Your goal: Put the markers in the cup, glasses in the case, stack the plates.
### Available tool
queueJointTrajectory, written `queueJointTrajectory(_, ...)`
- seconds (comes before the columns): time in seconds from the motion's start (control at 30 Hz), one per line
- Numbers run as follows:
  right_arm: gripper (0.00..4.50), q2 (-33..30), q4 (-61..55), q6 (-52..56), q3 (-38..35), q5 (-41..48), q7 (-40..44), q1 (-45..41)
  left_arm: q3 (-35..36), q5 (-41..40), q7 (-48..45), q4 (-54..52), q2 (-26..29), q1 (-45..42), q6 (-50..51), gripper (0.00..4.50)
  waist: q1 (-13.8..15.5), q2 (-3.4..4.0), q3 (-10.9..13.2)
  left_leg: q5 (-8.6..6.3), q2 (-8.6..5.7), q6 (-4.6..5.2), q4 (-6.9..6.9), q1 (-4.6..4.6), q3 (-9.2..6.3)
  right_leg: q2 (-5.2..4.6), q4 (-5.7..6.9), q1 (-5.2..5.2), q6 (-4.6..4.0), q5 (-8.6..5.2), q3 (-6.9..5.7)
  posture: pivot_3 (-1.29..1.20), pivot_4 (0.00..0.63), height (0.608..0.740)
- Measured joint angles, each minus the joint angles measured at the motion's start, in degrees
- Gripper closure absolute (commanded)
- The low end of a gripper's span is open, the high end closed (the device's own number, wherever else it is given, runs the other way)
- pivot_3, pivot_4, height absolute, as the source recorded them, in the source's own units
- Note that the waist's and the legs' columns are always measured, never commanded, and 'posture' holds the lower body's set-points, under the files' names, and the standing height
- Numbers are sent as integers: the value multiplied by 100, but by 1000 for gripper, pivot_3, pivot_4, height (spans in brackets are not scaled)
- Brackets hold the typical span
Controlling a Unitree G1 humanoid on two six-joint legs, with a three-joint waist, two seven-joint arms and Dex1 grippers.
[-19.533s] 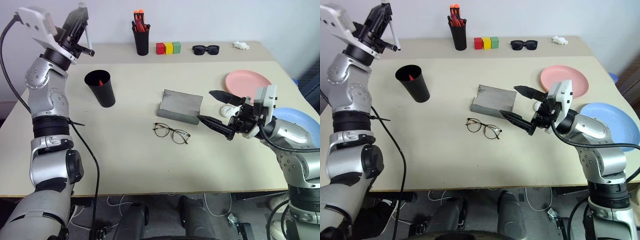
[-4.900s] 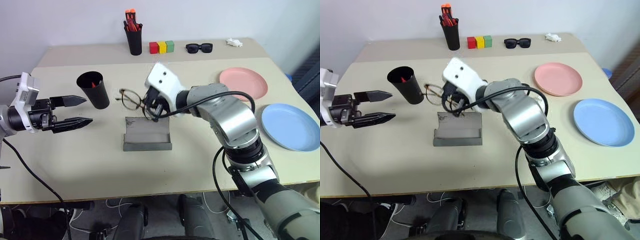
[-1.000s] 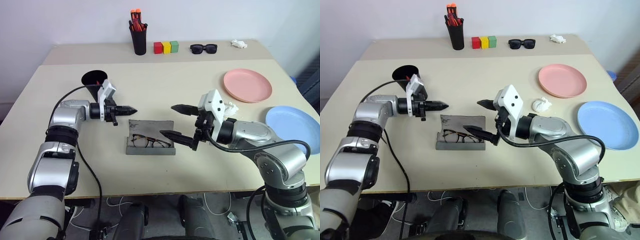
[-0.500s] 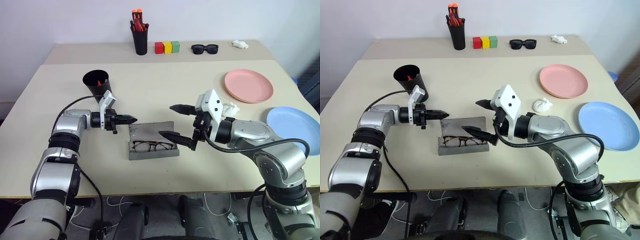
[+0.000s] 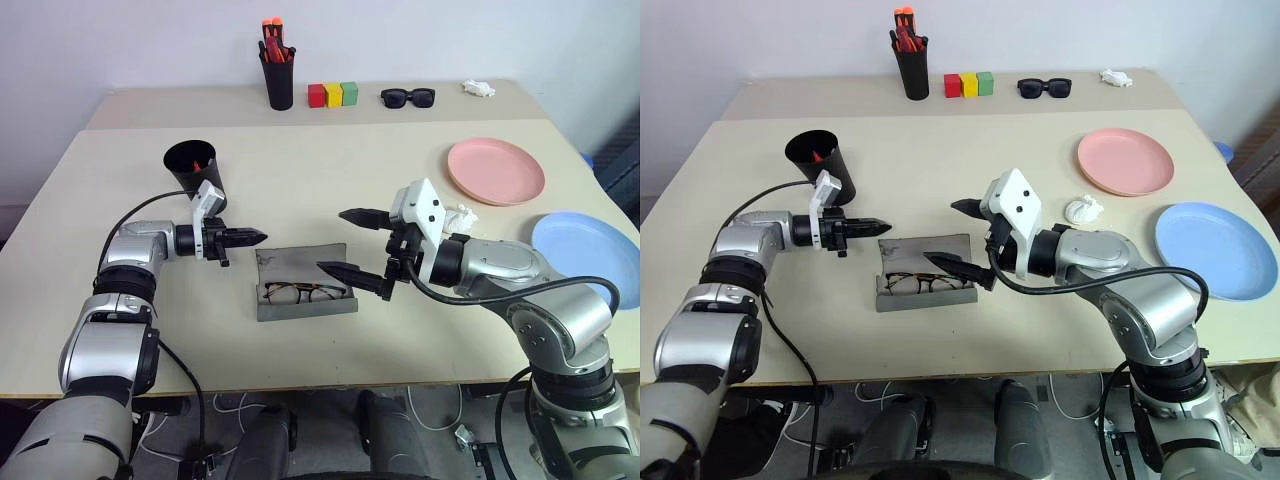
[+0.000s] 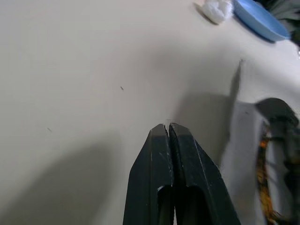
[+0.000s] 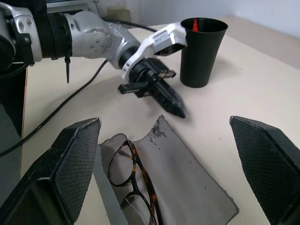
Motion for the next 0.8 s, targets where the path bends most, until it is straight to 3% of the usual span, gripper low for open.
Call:
queueJointTrajectory(0.37,0,-83,3,0,6,-48,3,-96,158,-372,-402,-550,-14,204,744,4463,0,0,0,0,0,0,0,1,0,0,0,0,0,0,0,0,150,740)
queueJointTrajectory(0.6,0,-99,13,0,7,-55,3,-103,548,-409,388,-298,-157,109,-71,4463,16,0,0,0,0,-1,1,1,-1,-1,-2,0,0,0,0,0,150,740)
queueJointTrajectory(0.8,0,-100,13,0,9,-88,3,-112,554,-355,411,-307,-148,118,-196,4463,8,0,0,0,0,-1,0,1,0,-1,-1,0,0,0,0,0,150,740)
